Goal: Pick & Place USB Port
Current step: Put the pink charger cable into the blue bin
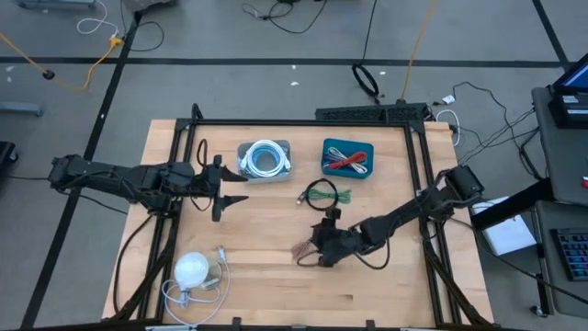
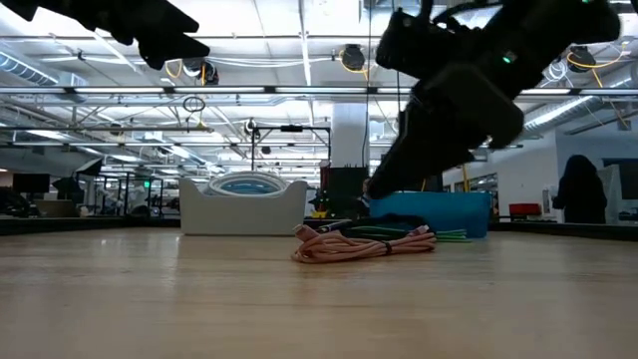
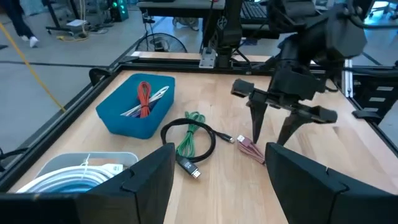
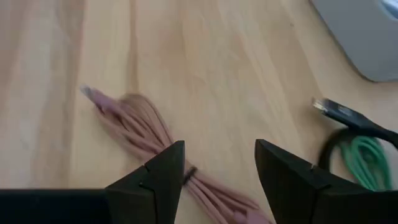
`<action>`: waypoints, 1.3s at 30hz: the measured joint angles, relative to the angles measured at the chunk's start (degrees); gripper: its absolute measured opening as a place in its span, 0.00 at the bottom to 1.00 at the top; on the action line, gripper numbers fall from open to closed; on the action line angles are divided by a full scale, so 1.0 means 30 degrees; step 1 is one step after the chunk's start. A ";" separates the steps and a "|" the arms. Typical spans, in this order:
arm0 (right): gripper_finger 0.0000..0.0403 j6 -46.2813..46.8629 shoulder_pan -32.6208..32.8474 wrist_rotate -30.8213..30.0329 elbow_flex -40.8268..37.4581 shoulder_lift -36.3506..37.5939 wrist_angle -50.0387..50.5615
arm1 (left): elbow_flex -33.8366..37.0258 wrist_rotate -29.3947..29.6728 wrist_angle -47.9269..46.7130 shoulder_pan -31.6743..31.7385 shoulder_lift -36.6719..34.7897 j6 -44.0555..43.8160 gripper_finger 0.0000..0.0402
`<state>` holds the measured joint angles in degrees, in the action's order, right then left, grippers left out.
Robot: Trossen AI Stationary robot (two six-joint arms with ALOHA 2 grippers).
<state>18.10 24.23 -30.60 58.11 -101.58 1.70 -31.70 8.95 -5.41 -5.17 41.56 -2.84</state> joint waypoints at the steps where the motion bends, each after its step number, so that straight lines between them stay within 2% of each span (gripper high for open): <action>1: 0.47 0.0052 -0.0129 0.0509 0.0000 0.0032 -0.0164 | 0.0003 0.0006 0.0005 0.0000 0.0000 0.0061 0.63; 9: 0.52 -0.0801 -0.0593 0.3749 0.0029 0.0066 0.0067 | 0.0000 0.0008 0.0008 0.0000 0.0000 0.0338 0.63; 14: 0.56 -0.1769 -0.0690 0.3833 0.0049 -0.0107 -0.0224 | 0.0000 0.0002 0.0000 0.0000 0.0000 0.0015 0.63; 20: 0.58 -0.1884 -0.1335 0.5224 0.0168 -0.2017 -0.0628 | 0.0000 0.0000 -0.0042 0.0000 0.0000 -0.0194 0.63; 24: 0.57 -0.1859 -0.1539 0.5222 0.0240 -0.2751 -0.0924 | 0.0007 0.0000 -0.0117 0.0000 0.0000 -0.0172 0.63; 29: 0.43 -0.1699 -0.1625 0.5271 0.0240 -0.2978 -0.0730 | 0.0014 0.0000 -0.0123 0.0000 0.0000 -0.0092 0.63; 35: 0.08 -0.0526 -0.1563 0.5281 0.0388 -0.2872 -0.0688 | 0.0014 0.0000 -0.0139 0.0000 0.0000 -0.0077 0.63; 37: 0.04 -0.0771 -0.1411 0.4747 0.0855 -0.2657 -0.0386 | 0.0014 0.0000 -0.0145 0.0000 0.0000 -0.0077 0.63; 39: 0.04 -0.1400 -0.1115 0.3207 0.1511 -0.2402 0.0195 | 0.0014 0.0000 -0.0145 0.0000 0.0000 -0.0077 0.63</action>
<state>13.90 20.88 -20.98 62.64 -108.78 2.28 -31.66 8.95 -5.85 -5.17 41.56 -3.07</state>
